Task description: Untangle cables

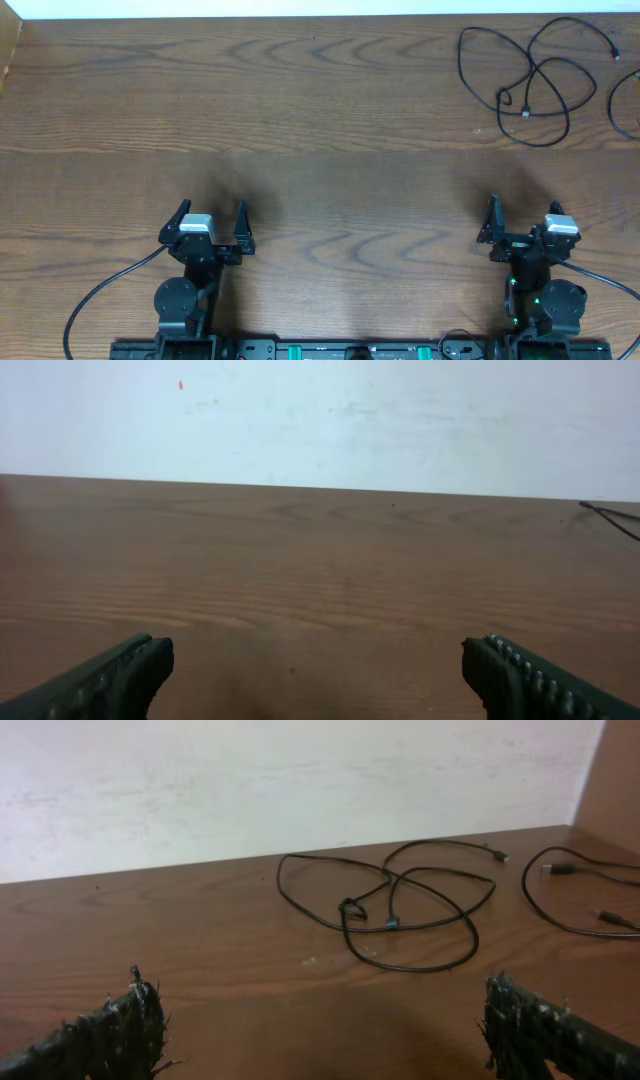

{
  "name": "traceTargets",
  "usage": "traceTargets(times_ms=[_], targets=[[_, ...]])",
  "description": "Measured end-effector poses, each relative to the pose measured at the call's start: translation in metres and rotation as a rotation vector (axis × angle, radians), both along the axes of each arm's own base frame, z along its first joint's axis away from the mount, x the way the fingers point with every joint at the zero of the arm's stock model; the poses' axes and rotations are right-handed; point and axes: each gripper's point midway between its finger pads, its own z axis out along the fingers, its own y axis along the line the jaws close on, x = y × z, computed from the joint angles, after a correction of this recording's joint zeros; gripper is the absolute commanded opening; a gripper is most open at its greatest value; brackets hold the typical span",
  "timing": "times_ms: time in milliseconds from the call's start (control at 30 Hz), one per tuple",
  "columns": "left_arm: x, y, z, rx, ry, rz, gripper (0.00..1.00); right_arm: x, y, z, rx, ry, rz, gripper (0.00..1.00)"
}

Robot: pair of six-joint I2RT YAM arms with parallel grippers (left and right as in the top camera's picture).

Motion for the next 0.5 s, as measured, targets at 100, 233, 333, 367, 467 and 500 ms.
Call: traceTargets(times_ms=[100,233,333,367,467,500], targets=[[0.0,0.0001,0.0,0.0,0.0,0.0,0.98,0.0,0.0001,0.0,0.0,0.0,0.0,0.99],[0.0,0.0007,-0.0001,0.001,0.0,0.004,0.98,0.0,0.0,0.0,0.0,0.0,0.0,0.99],[0.0001,0.0027,-0.0001,0.002,0.002,0.016,0.98,0.0,0.0,0.0,0.0,0.0,0.0,0.99],[0.0,0.0028,-0.0002,0.002,0.002,0.016,0.98,0.0,0.0,0.0,0.0,0.0,0.0,0.99],[0.0001,0.0032,-0.0003,0.002,0.003,0.019,0.98,0.0,0.0,0.0,0.0,0.0,0.0,0.99],[0.0001,0.0033,-0.0003,0.002,0.003,0.019,0.98,0.0,0.0,0.0,0.0,0.0,0.0,0.99]])
